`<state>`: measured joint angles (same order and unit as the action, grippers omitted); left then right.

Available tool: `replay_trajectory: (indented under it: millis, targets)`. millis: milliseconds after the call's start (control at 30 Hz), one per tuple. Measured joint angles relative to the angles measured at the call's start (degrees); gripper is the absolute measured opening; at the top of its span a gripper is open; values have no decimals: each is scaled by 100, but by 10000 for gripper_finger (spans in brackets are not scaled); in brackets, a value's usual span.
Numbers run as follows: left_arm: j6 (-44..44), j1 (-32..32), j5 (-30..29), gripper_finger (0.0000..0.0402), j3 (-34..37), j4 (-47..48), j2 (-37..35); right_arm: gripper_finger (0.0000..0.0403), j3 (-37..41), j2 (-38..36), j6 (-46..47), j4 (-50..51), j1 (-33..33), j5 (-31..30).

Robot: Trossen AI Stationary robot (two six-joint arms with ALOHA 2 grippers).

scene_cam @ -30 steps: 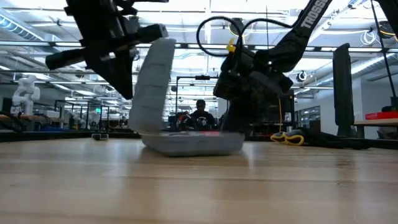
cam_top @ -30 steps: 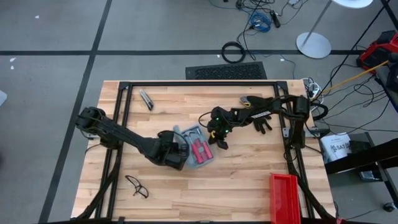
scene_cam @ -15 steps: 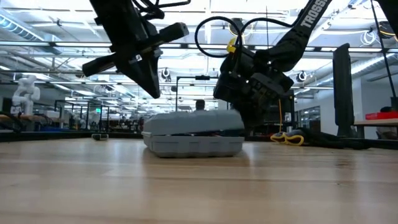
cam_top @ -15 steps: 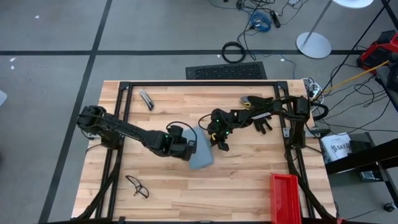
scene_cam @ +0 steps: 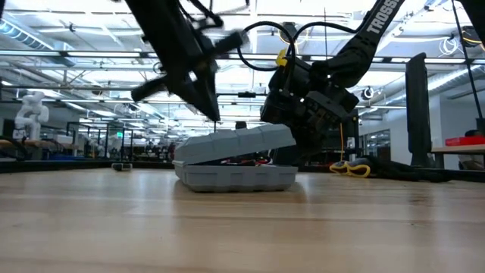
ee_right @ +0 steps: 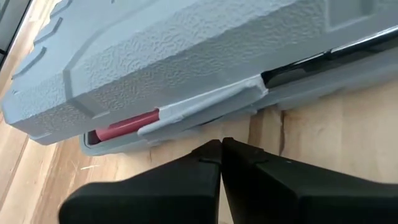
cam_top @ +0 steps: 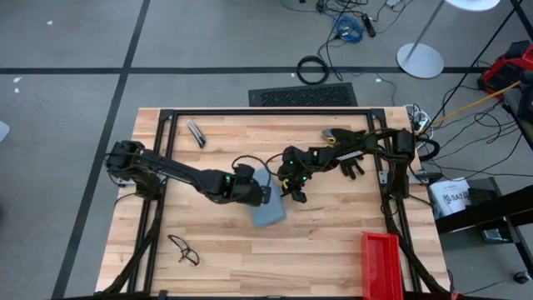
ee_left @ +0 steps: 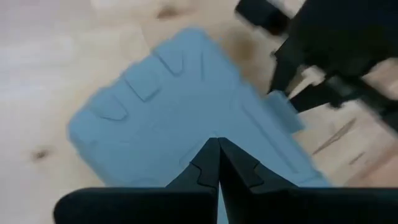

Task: Prefit tool cases
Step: Close the gray prefit tool case

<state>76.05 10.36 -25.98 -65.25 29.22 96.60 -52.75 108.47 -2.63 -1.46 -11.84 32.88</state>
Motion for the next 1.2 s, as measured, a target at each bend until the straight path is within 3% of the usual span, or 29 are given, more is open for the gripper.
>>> replay_trajectory:
  millis: [233,467,667,867,1200]
  targets:
    - [-602,-345,731,8,2,-822,601,0,4,0,0,33,-2,-17]
    - [-599,-478,1197,8,-27,-1033,966,0,7,-3,28,103,-36,-12]
    - [-599,-478,1242,8,-24,-1003,985,0,7,-219,47,504,-190,-114]
    - [-617,-478,1242,8,-22,-966,994,0,7,-509,3,1037,-205,-887]
    - [-1090,-456,972,8,32,-1101,623,0,4,-599,39,1030,-199,-916]
